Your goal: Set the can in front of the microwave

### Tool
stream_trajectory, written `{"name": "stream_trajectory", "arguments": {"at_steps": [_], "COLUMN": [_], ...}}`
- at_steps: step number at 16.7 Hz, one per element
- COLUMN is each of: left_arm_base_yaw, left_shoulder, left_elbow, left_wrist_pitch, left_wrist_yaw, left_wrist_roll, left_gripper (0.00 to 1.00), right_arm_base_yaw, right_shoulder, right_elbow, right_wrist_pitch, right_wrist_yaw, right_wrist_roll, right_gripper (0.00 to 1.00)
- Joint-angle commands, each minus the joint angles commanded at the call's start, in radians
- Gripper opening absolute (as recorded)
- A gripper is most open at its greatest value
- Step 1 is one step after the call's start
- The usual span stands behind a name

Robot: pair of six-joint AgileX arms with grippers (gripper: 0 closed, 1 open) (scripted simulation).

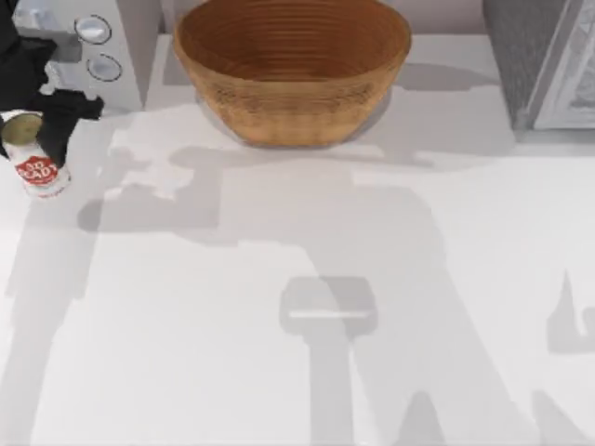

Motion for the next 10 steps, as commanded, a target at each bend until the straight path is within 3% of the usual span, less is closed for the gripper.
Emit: {"name": "stream_trajectory", "arguments": {"at_steps": [5, 10], "left_arm_base_yaw": [0.231, 0.246], "left_shoulder": [-0.002, -0.001], "left_elbow": [-0.003, -0.002], "left_wrist_pitch": [-0.005, -0.006], "left_wrist_yaw": [0.001, -0.002], "left_wrist_roll": [0.065, 0.074], "left_gripper": [0.00, 0.00], "right_arm_base_yaw": [0.000, 0.000], "right_shoulder": [0.000, 0.000], "right_elbow": [0.000, 0.000], "right_wrist_pitch": [0.000, 0.000], "right_wrist_yaw": [0.000, 0.000], "right_wrist_roll": [0.000, 0.000], "right_gripper": [1.00, 1.00]}}
